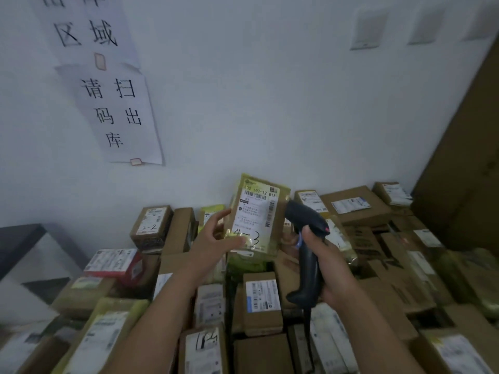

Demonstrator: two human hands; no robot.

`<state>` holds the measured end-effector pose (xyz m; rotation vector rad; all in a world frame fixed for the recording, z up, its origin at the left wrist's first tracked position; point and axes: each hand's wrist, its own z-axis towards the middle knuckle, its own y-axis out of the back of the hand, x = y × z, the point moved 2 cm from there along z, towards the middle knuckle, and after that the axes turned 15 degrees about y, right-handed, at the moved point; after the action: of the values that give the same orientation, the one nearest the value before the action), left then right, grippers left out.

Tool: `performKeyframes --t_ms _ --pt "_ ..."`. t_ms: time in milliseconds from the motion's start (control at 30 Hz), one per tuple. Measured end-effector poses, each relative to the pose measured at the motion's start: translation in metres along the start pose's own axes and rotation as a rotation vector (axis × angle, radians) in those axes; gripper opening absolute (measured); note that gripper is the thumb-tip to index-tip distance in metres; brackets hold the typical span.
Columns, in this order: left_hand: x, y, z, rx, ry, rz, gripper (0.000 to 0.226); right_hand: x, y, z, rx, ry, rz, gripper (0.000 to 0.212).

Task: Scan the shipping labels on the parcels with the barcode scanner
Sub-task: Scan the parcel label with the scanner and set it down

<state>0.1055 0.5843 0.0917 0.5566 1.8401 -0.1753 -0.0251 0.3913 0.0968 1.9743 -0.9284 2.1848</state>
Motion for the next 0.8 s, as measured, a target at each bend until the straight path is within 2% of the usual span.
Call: performKeyframes --t_ms 100,200,300,367,533,800 --pt "0.0 0.027 -0.021 -0.09 0.006 0.01 0.056 0.014 -0.011 -0.03 0.055 0.078 -0.28 0.029" --pt "0.001 0.061 -0.033 -0.145 0.036 0.059 0.048 0.019 -0.013 -0.053 0.161 0.139 -0.574 0.028" --pt "0.005 0.085 -0.043 -0.166 0.072 0.104 0.052 0.017 -0.015 -0.071 0.264 0.119 -0.729 0.022" --pt "0.007 0.094 -0.047 -0.185 0.071 0.138 0.06 0.017 -0.019 -0.08 0.291 0.118 -0.786 0.02" --pt "0.002 0.1 -0.059 -0.212 0.016 0.269 0.049 0.023 -0.026 -0.096 0.305 0.121 -0.842 0.02" --pt "0.001 0.105 -0.058 -0.238 -0.023 0.287 0.043 0.03 -0.032 -0.1 0.367 0.098 -0.858 0.019"
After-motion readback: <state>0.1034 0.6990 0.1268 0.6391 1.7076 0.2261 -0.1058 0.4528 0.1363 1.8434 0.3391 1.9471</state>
